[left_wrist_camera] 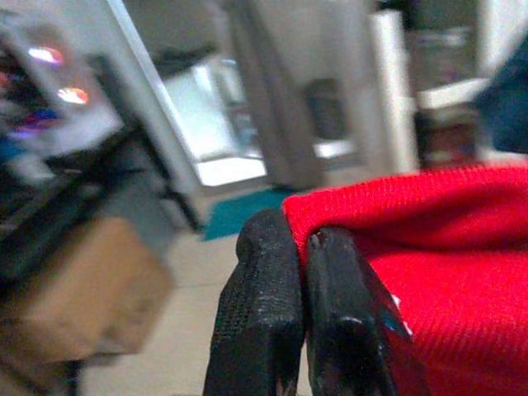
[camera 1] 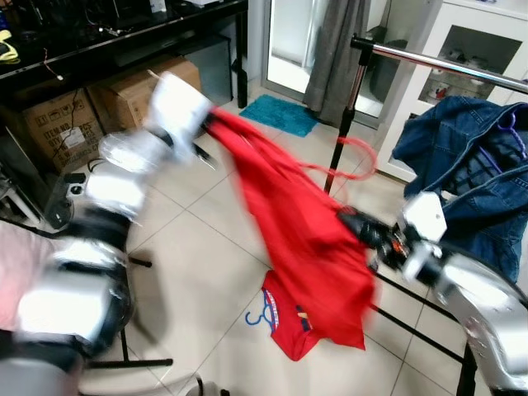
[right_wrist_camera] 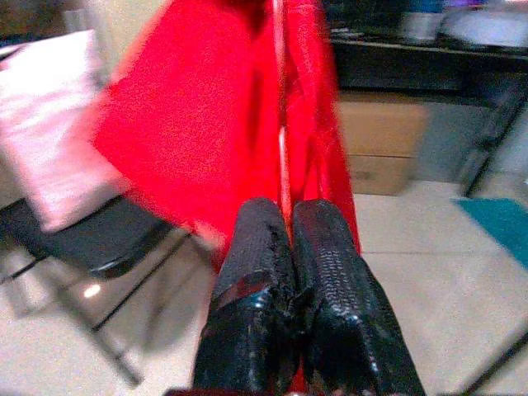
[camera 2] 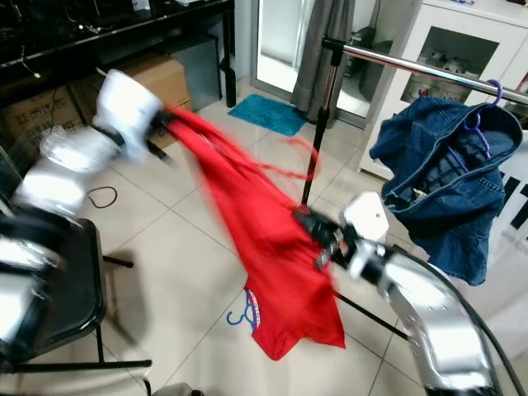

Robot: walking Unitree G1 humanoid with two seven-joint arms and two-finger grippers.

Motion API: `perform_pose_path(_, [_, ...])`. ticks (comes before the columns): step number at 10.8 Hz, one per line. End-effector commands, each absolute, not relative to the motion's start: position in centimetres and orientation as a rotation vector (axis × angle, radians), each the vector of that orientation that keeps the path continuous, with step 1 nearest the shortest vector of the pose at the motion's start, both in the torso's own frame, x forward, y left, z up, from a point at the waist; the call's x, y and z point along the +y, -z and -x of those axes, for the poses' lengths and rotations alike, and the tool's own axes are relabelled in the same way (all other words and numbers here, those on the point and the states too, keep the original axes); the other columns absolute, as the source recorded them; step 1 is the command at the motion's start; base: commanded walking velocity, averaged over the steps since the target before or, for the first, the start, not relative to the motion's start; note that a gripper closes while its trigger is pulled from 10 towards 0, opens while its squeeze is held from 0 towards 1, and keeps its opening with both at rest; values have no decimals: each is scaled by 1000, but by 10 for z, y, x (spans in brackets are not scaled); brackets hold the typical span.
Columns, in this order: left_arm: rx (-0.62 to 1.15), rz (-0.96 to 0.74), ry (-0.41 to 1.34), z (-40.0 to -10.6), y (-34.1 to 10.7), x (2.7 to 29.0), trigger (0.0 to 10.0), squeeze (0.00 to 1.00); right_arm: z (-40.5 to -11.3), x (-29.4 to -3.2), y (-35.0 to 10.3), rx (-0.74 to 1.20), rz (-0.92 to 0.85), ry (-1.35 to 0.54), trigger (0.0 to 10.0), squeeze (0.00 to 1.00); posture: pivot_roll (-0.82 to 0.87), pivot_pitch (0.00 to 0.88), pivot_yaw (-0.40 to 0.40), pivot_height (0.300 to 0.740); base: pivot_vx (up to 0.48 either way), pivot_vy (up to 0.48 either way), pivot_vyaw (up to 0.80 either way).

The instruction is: Hang hanger

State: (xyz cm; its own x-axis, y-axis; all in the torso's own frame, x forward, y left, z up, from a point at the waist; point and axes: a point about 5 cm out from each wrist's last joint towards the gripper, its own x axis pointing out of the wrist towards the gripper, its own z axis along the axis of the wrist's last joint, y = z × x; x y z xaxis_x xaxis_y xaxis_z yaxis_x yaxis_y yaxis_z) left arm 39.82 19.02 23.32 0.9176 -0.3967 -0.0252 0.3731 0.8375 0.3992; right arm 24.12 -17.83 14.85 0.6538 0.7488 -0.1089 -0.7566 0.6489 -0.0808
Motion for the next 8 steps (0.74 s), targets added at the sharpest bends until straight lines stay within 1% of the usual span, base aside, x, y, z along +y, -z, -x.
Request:
perform_pose_path(1, [-127, -405, 196, -399, -259, 226, 0, 0, -230, -186, -141, 140, 146, -917, 0, 0, -49, 2, 9, 740, 0, 0, 0])
perform_pose_path(2, [-139, -406, 131, -400, -265, 239, 0, 0, -219, -185, -136, 185, 129, -1003, 0, 0, -47, 1, 8, 740, 0, 0, 0])
perform_pose_path(3, [-136, -392, 126, -400, -265, 240, 0, 0, -219, -186, -136, 172, 110, -997, 0, 0, -47, 1, 8, 740, 0, 0, 0])
perform_pose_path(4, [-135, -363, 189, -401, -260, 232, 0, 0, -224, -186, -136, 144, 91, -942, 0, 0, -45, 5, 14, 740, 0, 0, 0])
perform_pose_path(5, [-135, -324, 250, -402, -252, 218, 0, 0, -225, -180, -133, 145, 84, -929, 0, 0, -44, 8, 14, 740, 0, 0, 0])
perform_pose_path(6, [-135, -317, 262, -402, -248, 212, 0, 0, -224, -178, -131, 145, 79, -929, 0, 0, -43, 10, 12, 740, 0, 0, 0])
perform_pose_path(7, [-125, -304, 268, -403, -243, 208, 0, 0, -226, -176, -127, 148, 90, -886, 0, 0, -44, 7, 9, 740, 0, 0, 0])
perform_pose_path(8, [-109, -300, 273, -403, -236, 205, 0, 0, -229, -174, -122, 157, 110, -830, 10000, 0, -45, 2, 7, 740, 0, 0, 0])
